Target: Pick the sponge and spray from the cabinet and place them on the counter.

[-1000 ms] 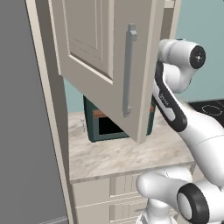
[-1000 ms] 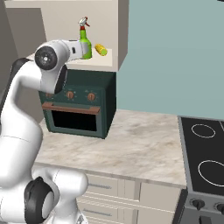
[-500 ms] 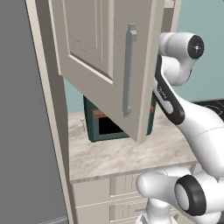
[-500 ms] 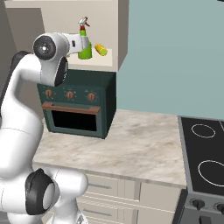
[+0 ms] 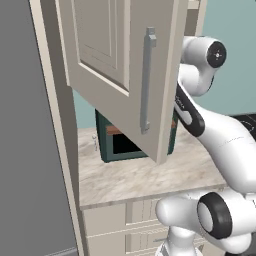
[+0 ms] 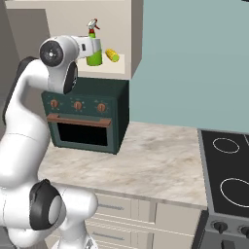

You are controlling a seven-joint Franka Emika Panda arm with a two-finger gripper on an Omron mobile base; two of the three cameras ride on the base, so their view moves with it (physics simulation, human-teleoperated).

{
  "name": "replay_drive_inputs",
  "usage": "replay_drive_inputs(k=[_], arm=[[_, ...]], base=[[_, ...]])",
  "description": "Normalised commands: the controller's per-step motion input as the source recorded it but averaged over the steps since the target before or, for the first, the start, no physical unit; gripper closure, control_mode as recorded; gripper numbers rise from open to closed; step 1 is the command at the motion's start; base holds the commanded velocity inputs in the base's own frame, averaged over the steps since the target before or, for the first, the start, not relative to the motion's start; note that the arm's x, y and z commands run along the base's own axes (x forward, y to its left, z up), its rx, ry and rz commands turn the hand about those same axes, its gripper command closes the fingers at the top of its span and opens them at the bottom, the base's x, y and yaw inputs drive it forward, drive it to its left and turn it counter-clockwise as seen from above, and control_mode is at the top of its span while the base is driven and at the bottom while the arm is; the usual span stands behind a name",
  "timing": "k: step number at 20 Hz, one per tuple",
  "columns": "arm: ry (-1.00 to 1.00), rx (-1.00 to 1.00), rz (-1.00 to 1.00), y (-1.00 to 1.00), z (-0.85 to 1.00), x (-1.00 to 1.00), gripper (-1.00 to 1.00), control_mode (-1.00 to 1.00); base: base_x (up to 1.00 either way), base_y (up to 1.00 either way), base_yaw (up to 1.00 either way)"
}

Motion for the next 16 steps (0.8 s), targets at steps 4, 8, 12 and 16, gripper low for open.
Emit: replay_drive_inputs(k=[4,8,12,16], arm=[[0.0,0.0,-0.08,0.0,0.04,0.35,-1.0,-1.0],[0.07,0.02,-0.09,0.0,0.01,0.36,-1.0,-1.0],[0.05,0.05,-0.06,0.0,0.0,0.32,-1.0,-1.0],[0.0,0.04,-0.03,0.0,0.0,0.22,-1.0,-1.0]], base=[[0.0,0.0,0.0],[0.0,0.0,0.0],[0.0,0.0,0.0],[0.0,0.0,0.0]])
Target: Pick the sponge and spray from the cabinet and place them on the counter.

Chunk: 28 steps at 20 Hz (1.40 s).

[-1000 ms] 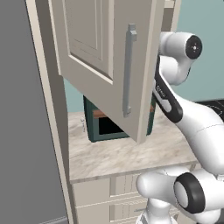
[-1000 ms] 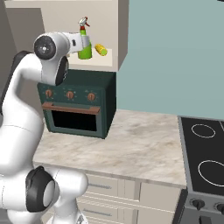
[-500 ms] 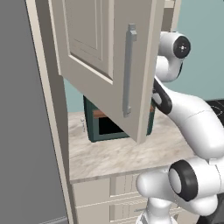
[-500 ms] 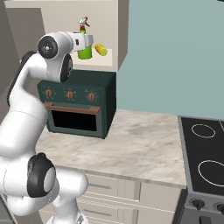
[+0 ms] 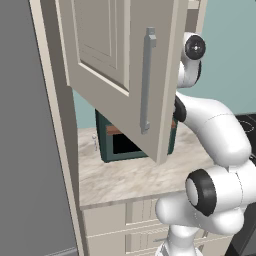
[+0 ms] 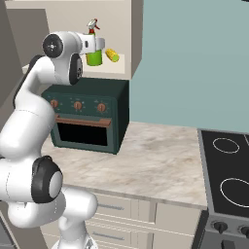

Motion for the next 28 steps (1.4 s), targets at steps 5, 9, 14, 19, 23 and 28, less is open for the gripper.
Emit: replay_drive_inputs(k=[5,9,14,19,23,28], arm=[[0.0,0.06,-0.03,0.0,0.0,0.22,-1.0,-1.0],[0.01,0.09,-0.01,0.0,0.0,0.17,-1.0,-1.0],[0.01,0.1,0.0,0.0,0.0,0.11,-1.0,-1.0],[0.0,0.08,0.0,0.0,0.05,0.04,-1.0,-1.0],[0.01,0.05,0.0,0.0,0.02,0.16,-1.0,-1.0],[0.04,0.07,0.0,0.0,0.0,0.19,-1.0,-1.0]], base=[[0.0,0.0,0.0],[0.0,0.0,0.0],[0.0,0.0,0.0],[0.0,0.0,0.0],[0.0,0.0,0.0],[0.0,0.0,0.0]])
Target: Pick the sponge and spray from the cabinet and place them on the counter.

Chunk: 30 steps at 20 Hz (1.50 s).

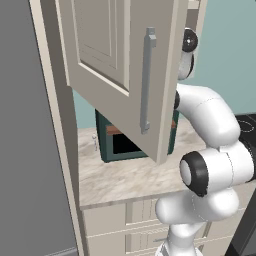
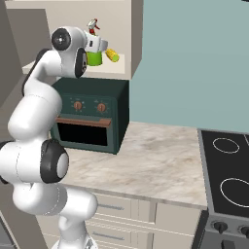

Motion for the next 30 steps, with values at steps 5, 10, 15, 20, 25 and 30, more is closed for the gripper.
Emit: replay_drive_inputs(k=[5,10,15,20,25,30], arm=[[0.04,0.08,0.0,0.0,0.0,0.11,-1.0,-1.0],[0.02,0.07,0.0,0.0,0.0,0.09,-1.0,-1.0],[0.0,0.05,0.0,0.0,0.0,0.01,-1.0,-1.0],[0.0,0.01,0.0,0.05,-0.01,0.0,-1.0,-1.0],[0.0,0.02,0.0,0.03,0.0,0.03,-1.0,-1.0],[0.01,0.03,0.0,0.06,-0.01,0.01,-1.0,-1.0]], base=[[0.0,0.0,0.0],[0.0,0.0,0.0],[0.0,0.0,0.0],[0.0,0.0,0.0],[0.0,0.0,0.0],[0.0,0.0,0.0]])
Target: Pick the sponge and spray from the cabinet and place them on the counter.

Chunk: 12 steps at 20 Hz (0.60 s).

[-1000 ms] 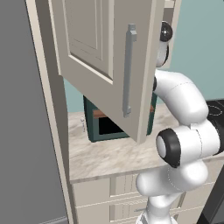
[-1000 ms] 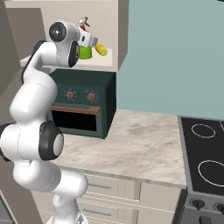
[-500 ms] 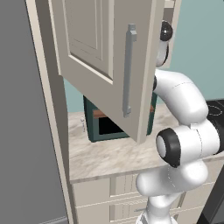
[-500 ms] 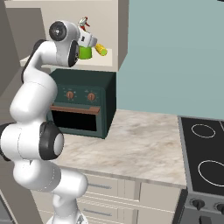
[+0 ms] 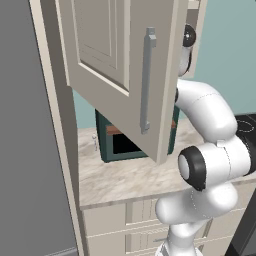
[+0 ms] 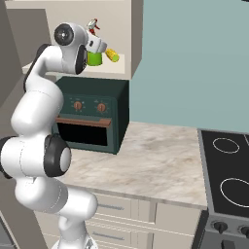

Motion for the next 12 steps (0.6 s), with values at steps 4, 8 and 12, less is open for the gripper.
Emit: replay_drive_inputs(k=[4,8,12], arm=[[0.01,0.02,0.0,0.04,-0.03,0.0,-1.0,-1.0],[0.02,0.02,0.0,0.0,-0.02,0.14,-1.0,-1.0],[0.03,0.01,0.0,0.0,-0.02,0.2,-1.0,-1.0]], base=[[0.0,0.0,0.0],[0.0,0.0,0.0],[0.0,0.0,0.0]])
